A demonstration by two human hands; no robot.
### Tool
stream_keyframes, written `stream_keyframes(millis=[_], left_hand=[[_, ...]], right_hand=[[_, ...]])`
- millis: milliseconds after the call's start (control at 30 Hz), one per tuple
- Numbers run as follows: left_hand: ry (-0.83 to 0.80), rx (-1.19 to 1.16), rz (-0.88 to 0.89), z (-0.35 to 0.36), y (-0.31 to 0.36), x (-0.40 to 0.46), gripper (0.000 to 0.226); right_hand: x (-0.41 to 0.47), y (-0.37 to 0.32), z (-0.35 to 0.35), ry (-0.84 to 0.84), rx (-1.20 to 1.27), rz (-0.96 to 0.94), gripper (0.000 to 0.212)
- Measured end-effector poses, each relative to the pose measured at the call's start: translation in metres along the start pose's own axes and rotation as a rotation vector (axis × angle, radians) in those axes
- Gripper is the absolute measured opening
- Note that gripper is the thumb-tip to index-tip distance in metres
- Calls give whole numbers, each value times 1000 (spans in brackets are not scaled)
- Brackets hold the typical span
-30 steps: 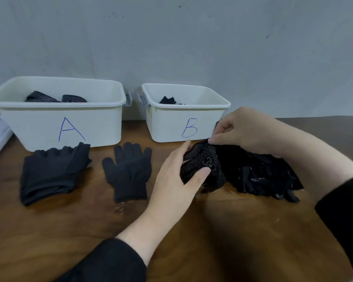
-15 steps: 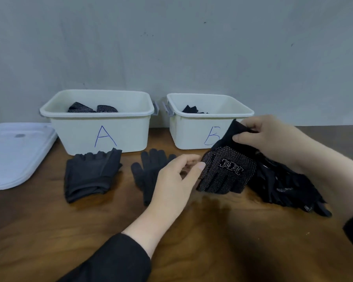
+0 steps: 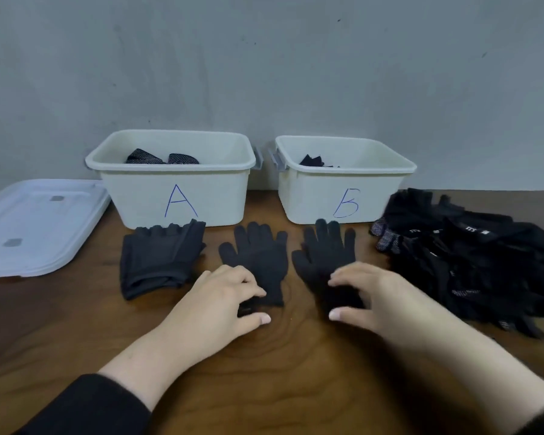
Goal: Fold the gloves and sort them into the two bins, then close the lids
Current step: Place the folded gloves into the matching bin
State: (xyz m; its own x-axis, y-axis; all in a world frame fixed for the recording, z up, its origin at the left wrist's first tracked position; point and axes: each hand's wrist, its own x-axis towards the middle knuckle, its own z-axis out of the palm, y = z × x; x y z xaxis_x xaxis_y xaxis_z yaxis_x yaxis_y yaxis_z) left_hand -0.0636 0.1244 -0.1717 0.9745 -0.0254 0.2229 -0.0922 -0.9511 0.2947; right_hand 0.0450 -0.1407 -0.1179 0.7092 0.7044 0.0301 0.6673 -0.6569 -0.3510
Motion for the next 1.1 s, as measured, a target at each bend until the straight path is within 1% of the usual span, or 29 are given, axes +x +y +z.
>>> stream_keyframes(millis=[33,67,167,300,467,500,600,667,767,867,967,1033,1100], left_hand=[[7,5,12,0,0,1,44],[19,6,22,1,0,2,40],[41,2,12,2,-1,4,32],[65,7,4,4,-3,4,26],[86,45,16,3,-2,5,20],[82,51,16,3,-1,5,21],[50,37,9,4,-2,5,33],[53,45,19,4,-2,5,32],[78,36,9,3,0,5,27],[84,-4,-10,1,3,4,28],[118,-39,-33,-3,5,2,30],[205,-75,-67,-6,5,1,25],[315,-104,-118,-10,3,1,22]], right_hand=[[-7,3,16,-41,1,1,44],[-12,5,29,-14,40,10,43],[-18,5,48,159,108,10,29],[-15,2,58,209,81,-36,22],[-14,1,62,258,61,-77,28],[-14,1,61,256,60,-81,29],[-14,2,61,225,46,-92,36],[-14,4,62,209,18,-100,39],[-10,4,62,244,-16,-82,25],[-4,0,57,268,-53,-78,14],[9,-5,36,334,167,68,11],[23,-10,15,412,244,103,11],[41,-17,-10,453,282,93,12]])
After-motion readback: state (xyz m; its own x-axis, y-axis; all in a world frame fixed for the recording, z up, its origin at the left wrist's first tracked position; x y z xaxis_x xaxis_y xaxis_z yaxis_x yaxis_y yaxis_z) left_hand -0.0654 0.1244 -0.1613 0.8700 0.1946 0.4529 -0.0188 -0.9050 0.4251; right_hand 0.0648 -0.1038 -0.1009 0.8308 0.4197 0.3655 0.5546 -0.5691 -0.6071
